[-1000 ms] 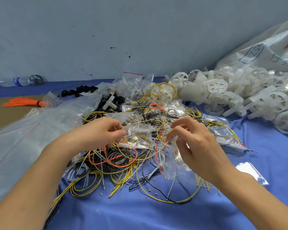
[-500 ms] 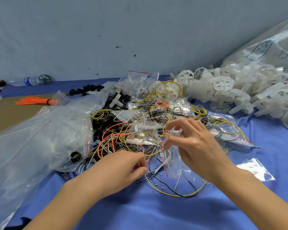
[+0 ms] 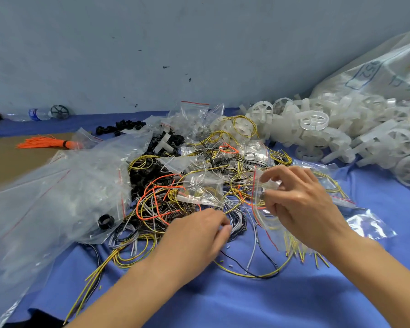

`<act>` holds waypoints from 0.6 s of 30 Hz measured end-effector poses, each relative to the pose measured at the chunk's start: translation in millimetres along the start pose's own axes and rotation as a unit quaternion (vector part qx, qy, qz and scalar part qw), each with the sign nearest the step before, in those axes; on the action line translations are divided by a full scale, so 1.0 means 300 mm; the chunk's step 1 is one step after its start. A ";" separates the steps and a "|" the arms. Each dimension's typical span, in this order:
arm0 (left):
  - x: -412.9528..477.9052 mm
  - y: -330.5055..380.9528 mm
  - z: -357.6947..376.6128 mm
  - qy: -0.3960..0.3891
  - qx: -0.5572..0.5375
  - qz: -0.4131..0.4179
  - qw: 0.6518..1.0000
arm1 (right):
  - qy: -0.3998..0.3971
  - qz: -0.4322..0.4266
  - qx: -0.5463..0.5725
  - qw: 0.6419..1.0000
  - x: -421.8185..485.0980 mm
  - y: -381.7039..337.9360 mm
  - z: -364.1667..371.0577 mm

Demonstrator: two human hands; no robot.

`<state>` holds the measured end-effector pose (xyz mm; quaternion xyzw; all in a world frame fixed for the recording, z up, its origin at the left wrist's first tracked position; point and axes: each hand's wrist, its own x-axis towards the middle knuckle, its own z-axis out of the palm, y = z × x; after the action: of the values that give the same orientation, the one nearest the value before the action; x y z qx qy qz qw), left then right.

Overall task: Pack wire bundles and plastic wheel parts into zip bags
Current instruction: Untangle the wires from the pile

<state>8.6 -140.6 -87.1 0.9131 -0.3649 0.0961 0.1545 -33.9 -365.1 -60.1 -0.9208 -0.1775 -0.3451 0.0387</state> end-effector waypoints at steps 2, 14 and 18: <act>0.022 0.047 0.045 0.000 0.039 0.007 0.999 | -0.003 0.008 -0.002 1.000 -0.008 0.011 -0.005; 0.105 0.085 0.060 -0.094 -0.057 -0.109 0.988 | -0.004 0.019 0.004 1.000 -0.024 0.030 -0.020; 0.127 0.035 -0.029 -0.035 -0.128 -0.108 0.985 | -0.004 0.027 0.016 0.999 -0.020 0.023 -0.018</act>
<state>28.0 -169.1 -65.7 0.9226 -0.2787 -0.0004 0.2667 -38.9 -374.4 -59.5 -0.9260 -0.1579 -0.3372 0.0621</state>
